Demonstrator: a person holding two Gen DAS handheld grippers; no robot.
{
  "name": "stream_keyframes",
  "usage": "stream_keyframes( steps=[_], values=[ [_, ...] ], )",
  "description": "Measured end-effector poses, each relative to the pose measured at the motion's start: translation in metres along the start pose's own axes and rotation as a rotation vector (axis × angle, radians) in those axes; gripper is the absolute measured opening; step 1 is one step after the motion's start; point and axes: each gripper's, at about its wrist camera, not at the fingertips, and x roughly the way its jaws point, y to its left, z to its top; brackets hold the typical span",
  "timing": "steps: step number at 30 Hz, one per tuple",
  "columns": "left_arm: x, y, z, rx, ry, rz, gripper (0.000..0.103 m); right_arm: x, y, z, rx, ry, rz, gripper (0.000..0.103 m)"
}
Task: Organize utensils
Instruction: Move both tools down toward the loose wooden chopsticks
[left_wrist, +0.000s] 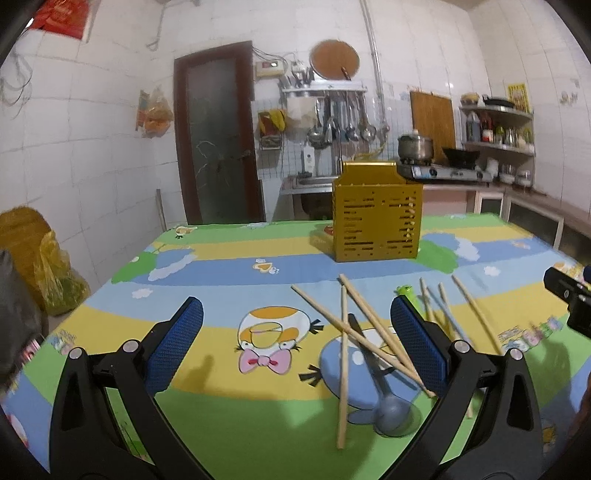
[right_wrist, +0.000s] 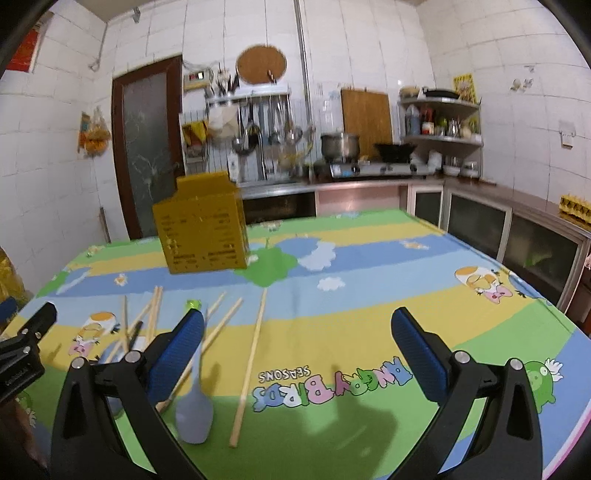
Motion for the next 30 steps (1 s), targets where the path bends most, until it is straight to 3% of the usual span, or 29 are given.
stream_keyframes(
  steps=[7,13,18,24,29,30],
  values=[
    [0.045,0.003,0.030,0.014,0.124,-0.049,0.098,0.043,-0.001,0.023,-0.012,0.131,0.015,0.099],
    [0.112,0.002,0.046,-0.005,0.288,-0.083,0.098,0.098,0.015,0.031,-0.051,0.249,0.019,0.099],
    [0.165,-0.001,0.038,0.004,0.418,-0.057,0.098,0.143,0.025,0.027,-0.064,0.352,-0.001,0.099],
    [0.201,0.004,0.026,-0.022,0.536,-0.033,0.098,0.174,0.030,0.016,-0.081,0.438,-0.049,0.099],
    [0.214,0.003,0.011,-0.012,0.606,-0.020,0.099,0.189,0.023,0.009,-0.049,0.514,-0.044,0.099],
    [0.214,0.005,0.009,-0.028,0.589,-0.027,0.099,0.189,0.022,0.009,-0.046,0.514,-0.041,0.099]
  ],
)
